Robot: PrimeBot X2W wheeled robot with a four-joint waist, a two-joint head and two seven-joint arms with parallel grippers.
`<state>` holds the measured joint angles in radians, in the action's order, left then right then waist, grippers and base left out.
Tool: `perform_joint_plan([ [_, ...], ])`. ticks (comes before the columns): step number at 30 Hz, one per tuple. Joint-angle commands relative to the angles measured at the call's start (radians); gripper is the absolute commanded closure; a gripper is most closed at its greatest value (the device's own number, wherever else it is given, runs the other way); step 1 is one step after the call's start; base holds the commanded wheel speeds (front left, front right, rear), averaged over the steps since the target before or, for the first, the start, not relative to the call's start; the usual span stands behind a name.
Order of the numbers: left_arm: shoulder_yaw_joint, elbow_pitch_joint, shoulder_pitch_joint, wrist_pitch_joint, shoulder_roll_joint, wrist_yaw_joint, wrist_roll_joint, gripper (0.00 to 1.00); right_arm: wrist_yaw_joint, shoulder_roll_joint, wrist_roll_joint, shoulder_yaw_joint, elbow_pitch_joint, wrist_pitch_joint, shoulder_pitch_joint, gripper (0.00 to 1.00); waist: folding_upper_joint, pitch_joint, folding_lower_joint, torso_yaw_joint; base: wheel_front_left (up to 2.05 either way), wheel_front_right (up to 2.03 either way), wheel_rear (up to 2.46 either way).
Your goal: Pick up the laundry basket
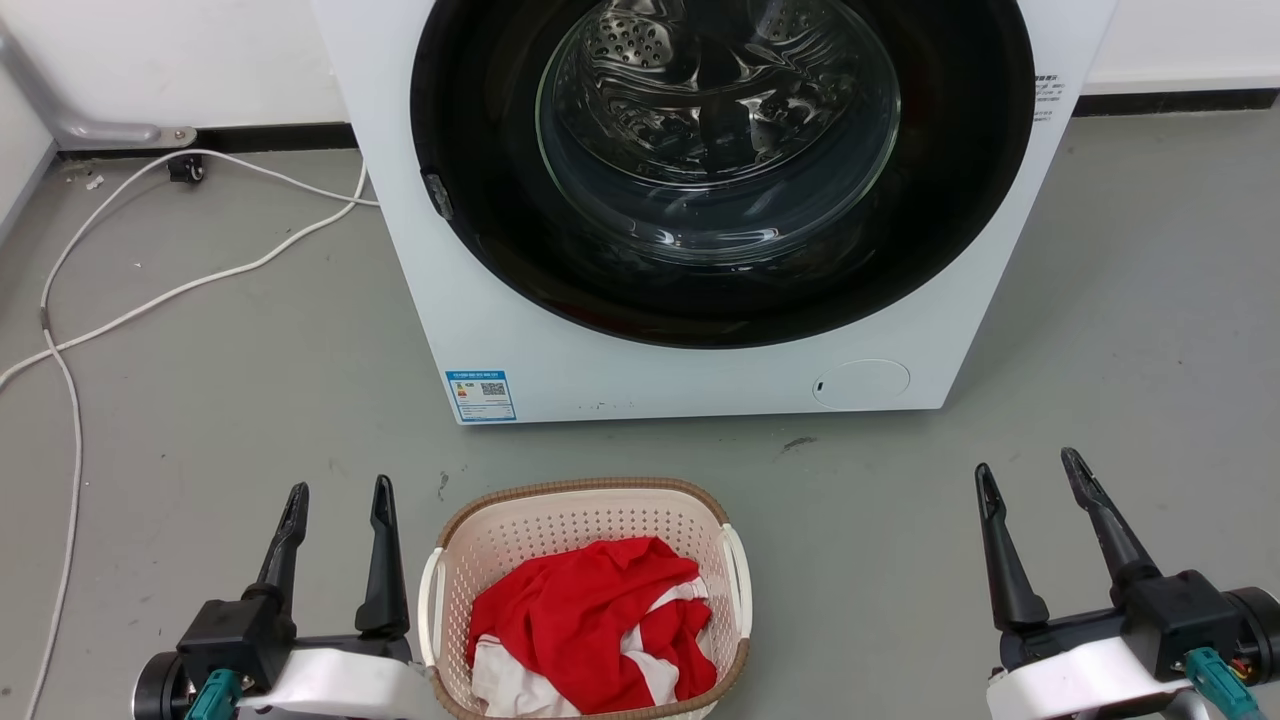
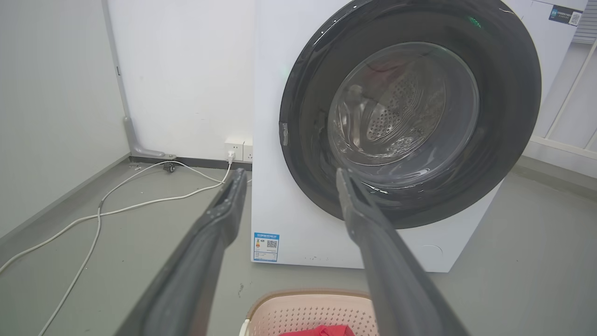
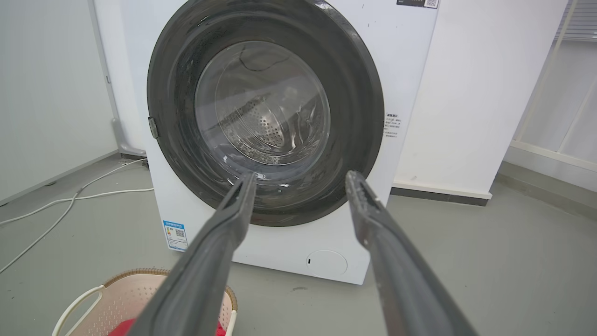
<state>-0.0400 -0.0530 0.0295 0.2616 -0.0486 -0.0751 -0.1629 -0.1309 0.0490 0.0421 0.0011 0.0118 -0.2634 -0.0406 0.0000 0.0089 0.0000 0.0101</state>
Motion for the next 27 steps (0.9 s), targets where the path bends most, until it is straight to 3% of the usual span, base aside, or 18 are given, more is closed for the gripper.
perform_joint_plan([
  [1,0.0,-0.001,0.01,0.005,-0.003,0.004,0.0,0.0,0.0,0.002,-0.004,-0.002,0.0,-0.002,-0.01,0.0,0.0,0.0,0.0,0.0,0.0,0.0,0.0],
  [27,-0.006,-0.019,0.008,0.004,-0.003,0.004,-0.001,0.0,0.0,0.002,-0.071,0.001,0.008,-0.002,-0.013,0.0,0.0,0.003,0.0,0.0,0.0,0.0,0.0],
])
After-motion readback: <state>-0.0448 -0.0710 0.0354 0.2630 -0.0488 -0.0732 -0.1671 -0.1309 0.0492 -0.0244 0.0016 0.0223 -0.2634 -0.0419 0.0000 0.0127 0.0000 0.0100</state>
